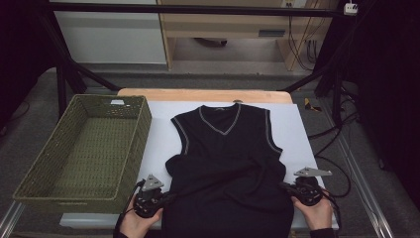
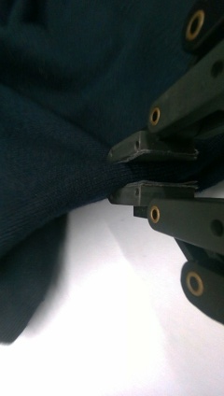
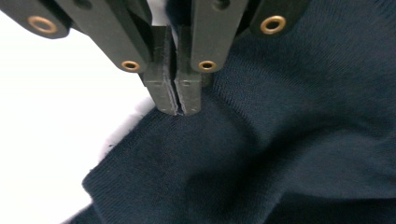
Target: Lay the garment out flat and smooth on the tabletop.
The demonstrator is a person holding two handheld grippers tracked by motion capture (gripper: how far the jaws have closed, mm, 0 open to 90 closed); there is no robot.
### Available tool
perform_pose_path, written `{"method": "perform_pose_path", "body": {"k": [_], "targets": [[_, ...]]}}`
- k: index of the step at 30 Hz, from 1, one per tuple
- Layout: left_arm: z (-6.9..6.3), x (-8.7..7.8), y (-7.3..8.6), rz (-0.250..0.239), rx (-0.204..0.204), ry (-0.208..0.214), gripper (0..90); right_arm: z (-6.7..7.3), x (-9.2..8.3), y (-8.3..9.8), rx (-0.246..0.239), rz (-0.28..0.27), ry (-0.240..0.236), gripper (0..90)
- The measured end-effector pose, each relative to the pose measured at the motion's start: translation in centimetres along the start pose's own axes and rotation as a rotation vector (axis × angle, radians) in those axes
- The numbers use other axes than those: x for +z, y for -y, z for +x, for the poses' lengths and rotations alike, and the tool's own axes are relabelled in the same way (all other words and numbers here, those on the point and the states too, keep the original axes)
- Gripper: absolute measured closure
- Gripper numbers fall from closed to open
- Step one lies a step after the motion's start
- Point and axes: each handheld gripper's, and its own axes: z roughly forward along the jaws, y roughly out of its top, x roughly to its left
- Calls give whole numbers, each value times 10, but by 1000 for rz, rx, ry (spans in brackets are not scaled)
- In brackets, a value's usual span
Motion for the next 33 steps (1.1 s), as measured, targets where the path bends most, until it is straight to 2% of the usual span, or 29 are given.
{"method": "perform_pose_path", "body": {"k": [2, 3, 4, 6, 8, 9, 10, 11, 12, 13, 15, 18, 21, 24, 26, 27, 29, 31, 33], "targets": [[-3, -11, 2, -12, 6, -1, 803, 0, -11, 3, 7, -6, 6, 887], [-5, -20, 4, -25, 17, -9, 802, -2, -19, 5, -1, -13, 29, 888], [-7, -26, 7, -35, 13, 2, 802, -4, -29, 8, 4, -24, 55, 888], [-7, -32, 10, -41, 11, 7, 795, -9, -42, 13, 8, -41, 73, 888], [-7, -33, 12, -39, 14, 15, 729, -13, -49, 20, 20, -51, 78, 881], [-6, -33, 13, -61, 21, -1, 664, -13, -50, 22, 29, -56, 76, 872], [-4, -34, 13, -72, 15, -13, 572, -15, -48, 24, 30, -78, 74, 840], [-1, -35, 13, -83, -11, 2, 515, -16, -46, 24, 24, -93, 79, 773], [1, -35, 12, -96, -15, -2, 472, -17, -43, 24, 16, -117, 100, 678], [2, -35, 12, -110, -21, -13, 452, -18, -41, 23, 18, -116, 102, 671], [4, -31, 9, -103, -28, -14, 418, -16, -39, 20, 15, -135, 63, 597], [4, -21, 4, -86, -5, -31, 417, -9, -38, 13, -19, -165, 47, 501], [4, -11, -8, -96, 17, -42, 412, -5, -34, 4, -22, -181, 24, 426], [8, 0, -24, -111, 32, -63, 368, -6, -25, -6, -39, -190, 29, 373], [14, 7, -36, -130, 35, -101, 332, -10, -20, -12, -38, -195, 34, 356], [18, 11, -43, -134, 20, -113, 312, -13, -16, -15, -38, -196, 35, 352], [26, 17, -55, -156, -22, -92, 307, -20, -9, -22, -29, -205, 49, 352], [34, 25, -68, -164, -27, -123, 306, -27, -1, -28, -25, -206, 63, 357], [43, 34, -79, -167, -58, -119, 306, -33, 6, -33, -16, -205, 70, 358]]}}
